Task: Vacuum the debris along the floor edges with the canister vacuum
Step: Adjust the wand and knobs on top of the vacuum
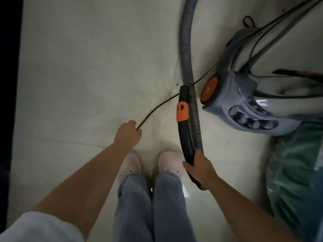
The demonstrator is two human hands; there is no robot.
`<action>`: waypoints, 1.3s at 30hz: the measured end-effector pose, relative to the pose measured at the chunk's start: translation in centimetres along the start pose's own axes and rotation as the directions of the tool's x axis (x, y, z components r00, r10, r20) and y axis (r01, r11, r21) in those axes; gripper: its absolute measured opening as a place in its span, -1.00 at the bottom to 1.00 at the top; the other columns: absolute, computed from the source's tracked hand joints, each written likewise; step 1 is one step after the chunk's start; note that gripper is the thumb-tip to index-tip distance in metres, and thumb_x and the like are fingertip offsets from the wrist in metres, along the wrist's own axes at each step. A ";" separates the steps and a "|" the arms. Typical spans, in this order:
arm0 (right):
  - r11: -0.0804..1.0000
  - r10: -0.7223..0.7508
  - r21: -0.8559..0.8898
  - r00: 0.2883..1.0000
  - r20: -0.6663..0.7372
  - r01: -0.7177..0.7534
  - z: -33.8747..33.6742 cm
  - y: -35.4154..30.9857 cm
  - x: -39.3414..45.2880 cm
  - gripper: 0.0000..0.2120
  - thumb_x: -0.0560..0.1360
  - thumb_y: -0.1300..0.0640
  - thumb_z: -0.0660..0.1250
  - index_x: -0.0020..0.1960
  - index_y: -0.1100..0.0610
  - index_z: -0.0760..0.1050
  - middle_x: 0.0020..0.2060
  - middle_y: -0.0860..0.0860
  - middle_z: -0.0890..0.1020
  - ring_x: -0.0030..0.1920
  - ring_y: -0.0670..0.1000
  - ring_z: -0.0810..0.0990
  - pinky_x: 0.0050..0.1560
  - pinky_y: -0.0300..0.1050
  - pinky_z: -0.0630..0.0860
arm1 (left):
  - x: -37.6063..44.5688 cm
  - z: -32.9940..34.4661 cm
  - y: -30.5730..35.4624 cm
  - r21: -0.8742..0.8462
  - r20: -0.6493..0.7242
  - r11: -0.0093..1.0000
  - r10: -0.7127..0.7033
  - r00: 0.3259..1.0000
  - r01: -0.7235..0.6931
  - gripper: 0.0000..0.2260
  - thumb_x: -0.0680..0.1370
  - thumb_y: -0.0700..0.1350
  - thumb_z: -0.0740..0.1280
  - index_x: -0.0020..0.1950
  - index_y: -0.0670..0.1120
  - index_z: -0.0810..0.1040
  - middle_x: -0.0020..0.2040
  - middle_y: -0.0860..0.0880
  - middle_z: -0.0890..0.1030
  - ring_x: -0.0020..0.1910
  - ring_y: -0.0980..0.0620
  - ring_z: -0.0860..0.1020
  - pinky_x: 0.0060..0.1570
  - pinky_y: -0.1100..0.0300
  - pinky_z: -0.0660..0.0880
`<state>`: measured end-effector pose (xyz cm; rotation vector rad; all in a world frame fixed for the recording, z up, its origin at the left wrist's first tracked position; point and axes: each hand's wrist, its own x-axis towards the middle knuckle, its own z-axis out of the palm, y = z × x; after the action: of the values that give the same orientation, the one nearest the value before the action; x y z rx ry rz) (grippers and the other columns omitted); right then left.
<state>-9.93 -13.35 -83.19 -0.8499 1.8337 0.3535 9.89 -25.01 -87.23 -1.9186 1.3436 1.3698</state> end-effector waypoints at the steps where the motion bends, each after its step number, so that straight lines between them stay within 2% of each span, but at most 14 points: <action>1: 1.000 0.021 -0.004 1.000 0.001 -0.021 0.4 0.7 1.0 -0.65 0.49 0.04 0.32 0.14 0.22 0.32 -0.13 0.06 0.48 -0.14 0.08 0.50 -0.12 -0.09 0.47 | 1.2 1.1 0.3 0.065 -0.002 0.998 0.028 1.000 -0.028 -0.64 0.61 -0.11 0.15 0.37 -0.21 0.32 0.31 -0.22 0.41 0.31 -0.16 0.37 0.23 0.11 0.31; 4: 0.997 0.044 -0.059 0.997 0.061 -0.040 2.0 2.5 3.7 -0.66 0.49 0.02 0.31 0.13 0.20 0.32 -0.07 0.08 0.54 -0.07 0.10 0.55 -0.15 -0.12 0.44 | 4.6 3.8 1.7 0.235 -0.052 0.967 0.113 0.992 -0.098 -0.65 0.62 -0.10 0.13 0.36 -0.22 0.32 0.32 -0.23 0.38 0.31 -0.18 0.34 0.23 0.06 0.31; 6: 0.996 0.010 -0.093 0.992 0.129 0.002 3.7 3.3 5.1 -0.68 0.48 0.02 0.30 0.11 0.17 0.32 -0.05 0.10 0.55 -0.05 0.11 0.56 -0.17 -0.14 0.40 | 6.6 5.4 2.5 0.319 -0.069 0.941 0.146 0.987 -0.116 -0.67 0.62 -0.11 0.12 0.32 -0.24 0.33 0.29 -0.23 0.37 0.29 -0.19 0.34 0.19 0.03 0.34; 8: 0.997 -0.052 -0.055 0.987 0.154 0.061 5.6 3.4 6.2 -0.73 0.48 0.03 0.30 0.05 0.13 0.29 -0.08 0.08 0.52 -0.07 0.11 0.54 -0.20 -0.15 0.37 | 8.5 6.8 3.0 0.391 -0.078 0.913 0.161 0.984 -0.118 -0.70 0.62 -0.13 0.13 0.30 -0.25 0.33 0.28 -0.23 0.37 0.28 -0.18 0.34 0.15 0.01 0.37; 13: 0.992 -0.051 0.116 0.998 0.028 0.048 7.9 2.1 9.7 -0.64 0.50 0.02 0.29 0.13 0.24 0.30 0.02 0.14 0.54 0.02 0.17 0.55 -0.12 -0.09 0.42 | 12.0 8.9 2.9 0.560 -0.082 0.822 0.176 0.981 -0.100 -0.66 0.60 -0.19 0.18 0.34 -0.25 0.27 0.29 -0.23 0.36 0.28 -0.18 0.36 0.15 -0.01 0.40; 17: 0.988 -0.087 0.131 0.996 0.003 0.086 8.3 1.8 11.2 -0.68 0.51 0.03 0.28 0.11 0.22 0.29 0.00 0.13 0.55 -0.02 0.16 0.56 -0.20 -0.12 0.39 | 13.9 9.0 1.8 0.581 -0.184 0.811 0.215 0.959 -0.070 -0.74 0.61 -0.24 0.12 0.28 -0.29 0.31 0.24 -0.27 0.42 0.22 -0.24 0.42 0.10 -0.05 0.41; 20: 0.990 -0.094 0.110 0.996 -0.005 0.094 8.4 1.7 11.1 -0.69 0.52 0.04 0.27 0.12 0.21 0.28 0.01 0.13 0.55 -0.02 0.16 0.56 -0.21 -0.14 0.36 | 14.6 8.2 2.1 0.606 -0.180 0.790 0.250 0.951 -0.093 -0.75 0.61 -0.26 0.07 0.25 -0.30 0.36 0.22 -0.28 0.44 0.22 -0.26 0.43 0.14 -0.04 0.39; 23: 0.989 -0.103 0.105 0.995 -0.004 0.103 8.1 1.2 11.1 -0.67 0.52 0.06 0.27 0.15 0.23 0.28 0.03 0.15 0.54 -0.01 0.16 0.56 -0.22 -0.14 0.35 | 14.1 7.0 2.1 0.542 -0.181 0.829 0.272 0.945 -0.134 -0.76 0.60 -0.23 0.10 0.20 -0.30 0.41 0.18 -0.30 0.47 0.17 -0.28 0.46 0.08 -0.02 0.38; 27: 0.985 -0.116 0.134 0.992 0.043 0.109 7.3 -0.7 10.6 -0.61 0.52 0.06 0.28 0.21 0.26 0.27 0.07 0.16 0.52 -0.03 0.14 0.54 -0.21 -0.15 0.34 | 10.6 4.5 1.0 0.448 -0.213 0.846 0.414 0.885 -0.289 -0.76 0.60 -0.15 0.15 0.15 -0.30 0.43 0.07 -0.30 0.50 0.06 -0.26 0.48 -0.06 0.00 0.35; 30: 0.982 -0.141 0.140 0.983 0.120 0.123 6.9 -2.7 10.1 -0.58 0.52 0.05 0.28 0.24 0.26 0.25 0.09 0.17 0.51 -0.07 0.11 0.50 -0.17 -0.12 0.37 | 7.6 2.1 -0.7 0.358 -0.231 0.841 0.501 0.834 -0.406 -0.77 0.59 -0.15 0.19 0.14 -0.28 0.47 0.02 -0.27 0.53 0.04 -0.21 0.47 -0.05 0.06 0.31; 32: 0.978 -0.153 0.165 0.978 0.143 0.129 6.4 -4.2 9.8 -0.56 0.53 0.05 0.28 0.26 0.27 0.24 0.13 0.19 0.50 0.03 0.14 0.52 -0.14 -0.11 0.40 | 6.1 0.7 -2.3 0.350 -0.158 0.833 0.504 0.849 -0.429 -0.79 0.58 -0.16 0.22 0.11 -0.26 0.50 -0.01 -0.24 0.55 0.03 -0.18 0.49 -0.07 0.12 0.30; 35: 0.966 -0.176 0.214 0.973 0.150 0.142 5.2 -6.9 9.3 -0.52 0.52 0.05 0.31 0.28 0.29 0.24 0.17 0.20 0.47 0.13 0.15 0.49 -0.07 -0.12 0.41 | 4.6 -0.7 -5.2 0.439 0.073 0.797 0.427 0.901 -0.414 -0.81 0.59 -0.13 0.21 0.09 -0.22 0.50 0.00 -0.19 0.55 0.03 -0.15 0.50 -0.11 0.17 0.29; 39: 0.931 -0.250 0.308 0.958 0.139 0.198 2.6 -10.6 8.3 -0.50 0.47 0.13 0.39 0.30 0.28 0.27 0.15 0.15 0.47 0.10 0.09 0.47 -0.02 -0.14 0.41 | 3.0 -1.8 -6.6 0.428 0.107 0.824 0.362 0.926 -0.371 -0.79 0.60 -0.11 0.19 0.14 -0.17 0.50 0.03 -0.15 0.58 0.04 -0.13 0.51 -0.11 0.18 0.31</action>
<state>-2.53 -22.49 -90.26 -0.7851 1.5565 0.0085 16.63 -24.88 -90.34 -1.3850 1.8978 1.1043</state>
